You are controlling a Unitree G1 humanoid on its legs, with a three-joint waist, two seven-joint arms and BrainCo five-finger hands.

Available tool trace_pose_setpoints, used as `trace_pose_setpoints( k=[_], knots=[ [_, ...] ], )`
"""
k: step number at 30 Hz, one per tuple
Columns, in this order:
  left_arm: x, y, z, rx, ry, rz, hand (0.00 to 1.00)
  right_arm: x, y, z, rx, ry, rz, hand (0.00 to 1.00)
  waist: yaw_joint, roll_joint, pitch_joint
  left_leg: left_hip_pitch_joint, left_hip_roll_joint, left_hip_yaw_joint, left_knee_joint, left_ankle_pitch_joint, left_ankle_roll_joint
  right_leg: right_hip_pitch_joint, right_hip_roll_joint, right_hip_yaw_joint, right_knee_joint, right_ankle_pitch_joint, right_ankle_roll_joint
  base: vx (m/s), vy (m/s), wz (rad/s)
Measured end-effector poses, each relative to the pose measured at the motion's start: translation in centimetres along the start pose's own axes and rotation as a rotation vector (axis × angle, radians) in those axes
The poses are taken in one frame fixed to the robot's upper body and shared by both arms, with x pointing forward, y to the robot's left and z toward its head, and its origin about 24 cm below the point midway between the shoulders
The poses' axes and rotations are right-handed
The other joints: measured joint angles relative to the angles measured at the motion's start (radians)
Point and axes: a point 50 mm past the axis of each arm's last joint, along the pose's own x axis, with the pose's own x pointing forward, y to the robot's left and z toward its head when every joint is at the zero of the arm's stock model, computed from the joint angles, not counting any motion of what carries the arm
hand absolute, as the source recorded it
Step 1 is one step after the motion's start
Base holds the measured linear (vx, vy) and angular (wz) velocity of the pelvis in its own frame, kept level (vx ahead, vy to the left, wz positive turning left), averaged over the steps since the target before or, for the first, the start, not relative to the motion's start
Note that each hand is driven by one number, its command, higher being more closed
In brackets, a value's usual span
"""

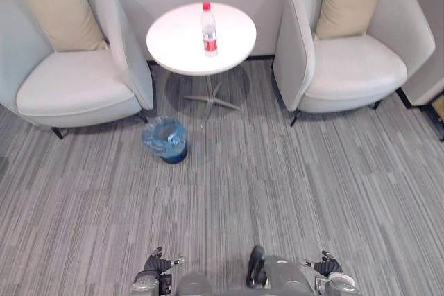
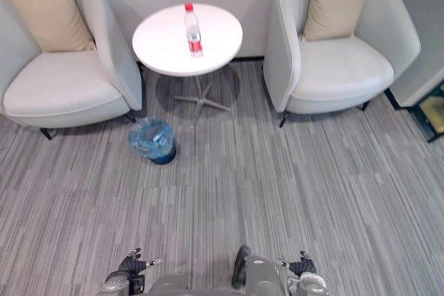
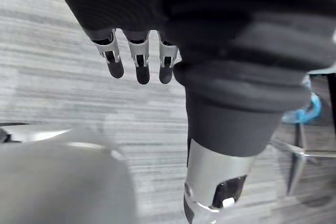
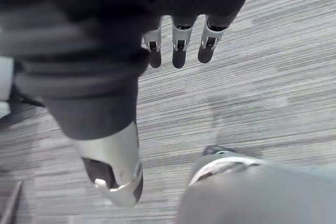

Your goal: Gather rubbish on tea table into small bin, then transfer packed bag to large trash can.

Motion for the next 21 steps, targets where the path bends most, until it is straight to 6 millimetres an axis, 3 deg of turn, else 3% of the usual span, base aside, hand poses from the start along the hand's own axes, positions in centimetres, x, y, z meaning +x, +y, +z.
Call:
trace_pose_setpoints(
  k=[1,3,6,8,9,11,13,15,17,19,21],
  knots=[
    [0.0,0.4,0.6,-0.003,-0.026,0.012,0.0,0.0,0.5,0.6,0.017,-0.023,0.01,0.0,0.011,-0.015,0.003,-0.065,0.003,0.026,0.02,-0.01,0.017,0.047,0.002,0.006,-0.026,-0.013,0.002,0.29,-0.093,-0.11],
    [0.1,0.0,1.5,-0.01,-0.062,0.006,0.0,0.1,0.6,1.4,0.036,-0.049,0.01,0.0,0.032,-0.018,0.004,-0.141,0.004,0.083,-0.065,-0.028,0.047,0.093,0.001,0.016,-0.067,-0.017,0.012,0.28,-0.044,-0.16],
    [0.2,-0.4,1.9,-0.022,-0.072,-0.002,0.0,0.2,0.5,2.3,0.051,-0.069,-0.009,0.0,0.047,-0.019,0.006,-0.173,-0.056,0.142,-0.446,-0.022,0.054,0.163,-0.019,0.027,-0.118,-0.032,0.049,0.35,0.091,-0.05],
    [0.1,-0.6,1.6,-0.026,-0.061,-0.006,0.0,0.3,0.3,2.0,0.051,-0.059,-0.016,0.0,0.048,-0.013,0.004,-0.146,-0.104,0.141,-0.708,0.056,0.044,0.197,-0.033,0.033,-0.131,-0.056,0.086,0.4,0.193,-0.09],
    [0.0,-0.6,0.9,-0.029,-0.04,-0.004,0.0,0.2,0.5,1.6,0.051,-0.041,-0.011,0.0,0.055,-0.013,-0.002,-0.1,-0.138,0.143,-0.779,0.189,0.107,0.219,-0.048,0.064,-0.135,-0.081,0.122,0.4,0.215,-0.19],
    [0.2,0.0,1.2,-0.014,-0.044,0.007,0.0,0.2,0.9,1.1,0.05,-0.021,0.0,0.0,0.059,-0.058,-0.014,-0.108,-0.185,0.154,-0.749,0.143,0.139,0.229,-0.101,0.083,-0.143,-0.095,0.145,0.45,0.207,-0.01],
    [0.2,0.3,1.2,-0.009,-0.038,0.013,0.0,0.2,0.4,0.9,0.044,-0.013,-0.012,0.0,0.071,-0.067,-0.015,-0.115,-0.199,0.171,-0.665,0.067,0.156,0.229,-0.128,0.112,-0.102,-0.109,0.167,0.43,0.194,-0.09],
    [0.2,0.4,0.5,-0.006,-0.01,0.013,0.0,0.3,0.2,1.1,0.036,-0.018,-0.015,0.0,0.074,-0.063,-0.018,-0.075,-0.209,0.189,-0.645,-0.002,0.163,0.171,-0.161,0.171,0.085,-0.12,0.186,0.35,0.176,-0.28],
    [0.0,0.4,-0.2,0.039,0.007,0.0,0.0,0.2,0.7,1.0,0.013,-0.018,0.003,0.0,0.06,-0.069,-0.021,0.006,-0.238,0.195,-0.665,-0.058,0.173,0.014,-0.217,0.225,0.49,-0.063,0.291,0.36,0.144,-0.02],
    [0.0,0.3,-0.3,0.053,0.012,-0.005,0.0,0.1,0.5,0.3,0.012,0.002,0.001,0.0,0.054,-0.069,-0.021,0.075,-0.251,0.194,-0.675,-0.08,0.183,-0.066,-0.237,0.234,0.666,-0.085,0.269,0.43,0.072,0.23],
    [-0.1,0.1,-0.5,0.049,0.018,-0.011,0.0,0.1,0.7,0.3,0.002,0.001,0.018,0.0,0.041,-0.059,-0.018,0.18,-0.254,0.176,-0.74,-0.086,0.188,-0.156,-0.238,0.173,0.697,-0.125,0.202,0.41,0.006,0.23]
  ],
)
